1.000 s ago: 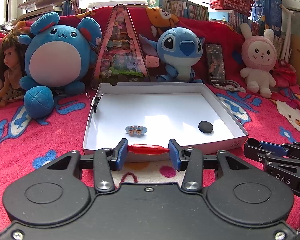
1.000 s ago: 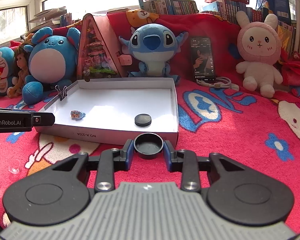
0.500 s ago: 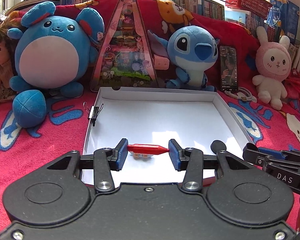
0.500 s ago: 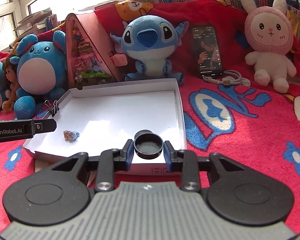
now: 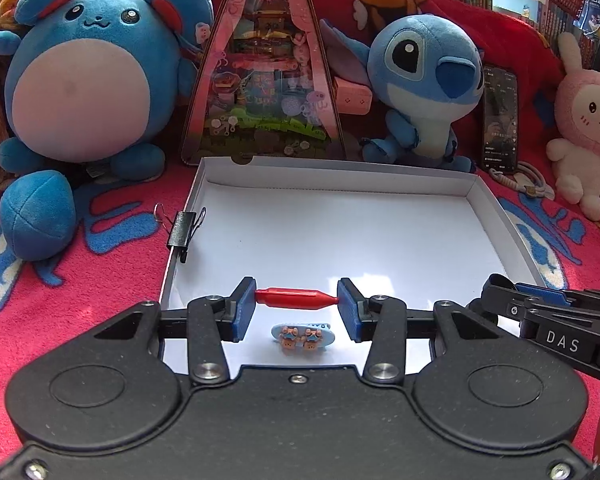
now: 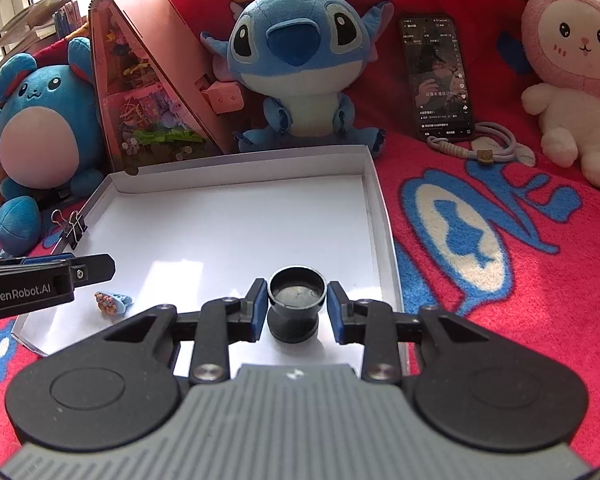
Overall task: Organize rigid objects
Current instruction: 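Carry the red crayon and black tin into the white box with both tools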
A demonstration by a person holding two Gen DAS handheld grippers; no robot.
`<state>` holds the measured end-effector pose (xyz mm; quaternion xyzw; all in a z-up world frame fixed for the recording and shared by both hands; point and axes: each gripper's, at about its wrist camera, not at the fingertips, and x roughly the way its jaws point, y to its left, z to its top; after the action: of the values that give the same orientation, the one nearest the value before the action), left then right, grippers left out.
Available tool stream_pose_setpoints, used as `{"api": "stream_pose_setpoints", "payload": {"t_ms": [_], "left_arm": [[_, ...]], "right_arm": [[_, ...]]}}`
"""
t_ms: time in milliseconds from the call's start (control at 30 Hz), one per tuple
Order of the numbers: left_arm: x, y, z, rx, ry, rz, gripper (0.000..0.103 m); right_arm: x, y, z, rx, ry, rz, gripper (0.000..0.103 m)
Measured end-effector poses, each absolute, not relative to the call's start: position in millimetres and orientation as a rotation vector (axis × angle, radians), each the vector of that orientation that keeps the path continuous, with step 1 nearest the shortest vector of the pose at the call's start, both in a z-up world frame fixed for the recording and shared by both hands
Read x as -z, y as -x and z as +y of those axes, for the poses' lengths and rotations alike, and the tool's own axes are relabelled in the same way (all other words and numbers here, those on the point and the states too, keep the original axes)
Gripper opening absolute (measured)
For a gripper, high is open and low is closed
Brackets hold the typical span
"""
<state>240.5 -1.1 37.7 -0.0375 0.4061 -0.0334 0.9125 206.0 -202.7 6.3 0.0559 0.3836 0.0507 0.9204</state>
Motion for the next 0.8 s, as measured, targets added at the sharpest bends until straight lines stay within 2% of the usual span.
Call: {"api": "stream_pose_setpoints", "payload": {"t_ms": [300,800], "left_arm": [[-29.5,-272.1,2.4,0.034,0.121,0.932,0.042],[-16.3,-274.3,-4.8,0.028,0.065,0.944,0.042]], "right_arm": [[-9.8,-236.5,-196.9,-0.097,-0.054,0.864,0.037],[3.1,-243.0,-191.6,-0.098,-0.041,0.909,0.037]]}}
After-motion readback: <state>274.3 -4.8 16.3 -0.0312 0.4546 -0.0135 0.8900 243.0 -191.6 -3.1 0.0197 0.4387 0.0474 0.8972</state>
